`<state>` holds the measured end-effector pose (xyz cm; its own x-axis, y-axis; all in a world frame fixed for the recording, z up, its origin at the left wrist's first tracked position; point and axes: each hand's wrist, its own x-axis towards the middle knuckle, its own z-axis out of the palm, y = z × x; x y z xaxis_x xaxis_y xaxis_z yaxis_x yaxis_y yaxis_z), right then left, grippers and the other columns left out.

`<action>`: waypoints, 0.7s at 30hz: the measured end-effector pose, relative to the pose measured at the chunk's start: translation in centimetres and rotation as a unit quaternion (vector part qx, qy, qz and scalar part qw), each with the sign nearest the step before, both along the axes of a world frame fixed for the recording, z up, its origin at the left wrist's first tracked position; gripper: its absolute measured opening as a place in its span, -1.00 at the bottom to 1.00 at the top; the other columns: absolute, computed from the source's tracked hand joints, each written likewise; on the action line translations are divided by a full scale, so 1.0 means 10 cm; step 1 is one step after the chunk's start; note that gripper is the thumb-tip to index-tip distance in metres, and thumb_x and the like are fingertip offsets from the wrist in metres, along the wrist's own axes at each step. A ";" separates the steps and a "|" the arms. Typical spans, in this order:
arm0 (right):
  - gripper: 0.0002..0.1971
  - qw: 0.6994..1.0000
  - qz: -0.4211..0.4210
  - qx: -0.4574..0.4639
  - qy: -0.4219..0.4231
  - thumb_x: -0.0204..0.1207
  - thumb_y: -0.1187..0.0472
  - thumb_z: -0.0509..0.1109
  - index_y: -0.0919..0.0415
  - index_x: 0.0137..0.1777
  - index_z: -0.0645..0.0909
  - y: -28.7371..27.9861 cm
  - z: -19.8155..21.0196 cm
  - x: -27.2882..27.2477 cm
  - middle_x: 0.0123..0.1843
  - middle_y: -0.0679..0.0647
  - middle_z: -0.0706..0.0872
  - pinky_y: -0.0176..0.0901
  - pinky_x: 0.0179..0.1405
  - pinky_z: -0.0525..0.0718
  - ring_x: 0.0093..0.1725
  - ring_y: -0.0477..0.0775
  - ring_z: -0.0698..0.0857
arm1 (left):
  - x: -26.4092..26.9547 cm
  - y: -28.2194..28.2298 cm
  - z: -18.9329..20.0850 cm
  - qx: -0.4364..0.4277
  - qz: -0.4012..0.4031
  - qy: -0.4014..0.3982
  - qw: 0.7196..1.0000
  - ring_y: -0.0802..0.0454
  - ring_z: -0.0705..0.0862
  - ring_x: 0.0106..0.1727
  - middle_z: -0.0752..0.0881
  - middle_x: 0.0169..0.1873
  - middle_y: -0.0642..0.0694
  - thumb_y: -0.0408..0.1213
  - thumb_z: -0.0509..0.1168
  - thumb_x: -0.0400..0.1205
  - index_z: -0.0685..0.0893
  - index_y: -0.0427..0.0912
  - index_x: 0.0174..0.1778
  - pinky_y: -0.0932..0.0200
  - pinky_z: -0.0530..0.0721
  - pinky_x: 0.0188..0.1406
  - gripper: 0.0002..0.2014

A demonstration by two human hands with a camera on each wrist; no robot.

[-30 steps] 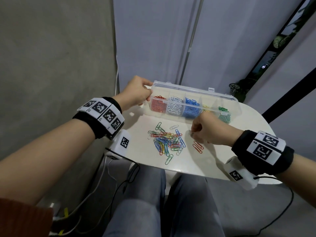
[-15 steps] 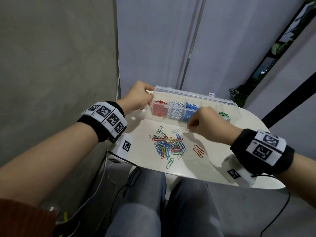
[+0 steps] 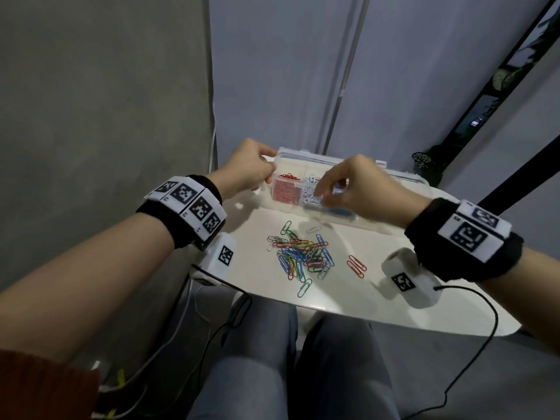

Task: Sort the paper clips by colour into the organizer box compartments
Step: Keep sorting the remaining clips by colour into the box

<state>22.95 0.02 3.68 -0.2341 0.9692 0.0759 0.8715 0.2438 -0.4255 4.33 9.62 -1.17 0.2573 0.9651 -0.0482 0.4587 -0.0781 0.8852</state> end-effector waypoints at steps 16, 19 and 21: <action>-0.83 0.981 0.030 -0.068 -0.182 0.60 0.34 0.29 0.24 -0.19 0.67 -0.10 -0.51 -0.07 -0.10 0.11 0.68 -0.06 -0.10 0.66 -0.12 0.06 0.66 | -0.01 -0.02 0.00 0.001 -0.001 -0.004 1.000 0.08 0.44 -0.52 0.59 -0.50 -0.11 -0.46 0.23 0.68 0.54 -0.28 0.45 0.18 0.46 -0.50 -0.61; -0.79 0.978 0.034 -0.052 -0.199 0.61 0.34 0.23 0.20 -0.26 0.58 -0.12 -0.51 -0.06 -0.22 0.11 0.67 -0.08 -0.25 0.55 -0.21 0.12 0.64 | 0.00 -0.02 0.00 0.001 -0.002 -0.003 1.000 0.09 0.45 -0.52 0.60 -0.50 -0.10 -0.45 0.24 0.68 0.54 -0.27 0.45 0.19 0.47 -0.50 -0.61; -0.81 0.979 0.030 -0.048 -0.195 0.59 0.35 0.22 0.23 -0.23 0.58 -0.13 -0.51 -0.04 -0.25 0.11 0.67 -0.10 -0.31 0.52 -0.23 0.12 0.63 | -0.01 -0.02 0.00 0.000 -0.001 -0.005 1.000 0.09 0.44 -0.52 0.60 -0.50 -0.10 -0.44 0.23 0.68 0.54 -0.27 0.45 0.19 0.46 -0.48 -0.61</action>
<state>22.59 -1.25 -1.41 -0.2842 0.9509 -0.1224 0.9575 0.2751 -0.0864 4.27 9.46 -1.16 0.2589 0.9649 -0.0448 0.4491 -0.0791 0.8900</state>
